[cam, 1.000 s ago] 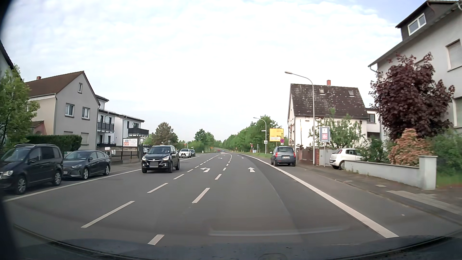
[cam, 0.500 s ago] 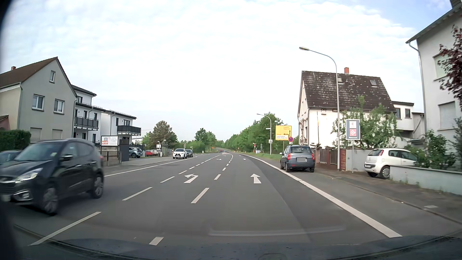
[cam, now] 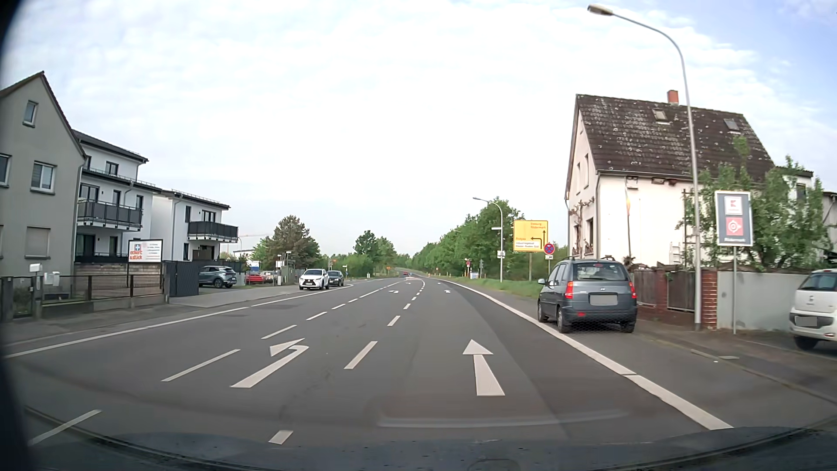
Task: Follow the waypoints while adhering to traffic rules and regulations
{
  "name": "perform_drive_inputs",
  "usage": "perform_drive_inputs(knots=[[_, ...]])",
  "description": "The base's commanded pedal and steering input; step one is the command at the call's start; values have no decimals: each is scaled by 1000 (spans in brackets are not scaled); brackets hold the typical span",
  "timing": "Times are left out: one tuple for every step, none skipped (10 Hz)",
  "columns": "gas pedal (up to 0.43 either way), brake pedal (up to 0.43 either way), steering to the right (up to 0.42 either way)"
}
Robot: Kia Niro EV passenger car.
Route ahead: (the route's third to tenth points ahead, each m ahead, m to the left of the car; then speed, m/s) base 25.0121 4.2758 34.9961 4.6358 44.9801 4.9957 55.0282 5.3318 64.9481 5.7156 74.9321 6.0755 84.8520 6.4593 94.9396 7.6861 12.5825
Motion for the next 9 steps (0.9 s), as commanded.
perform_drive_inputs(knots=[[118,0,-8],[118,0,-8],[118,0,-8],[118,0,-8],[118,0,-8],[118,0,-8],[118,0,-8],[118,0,-8],[118,0,-8]])
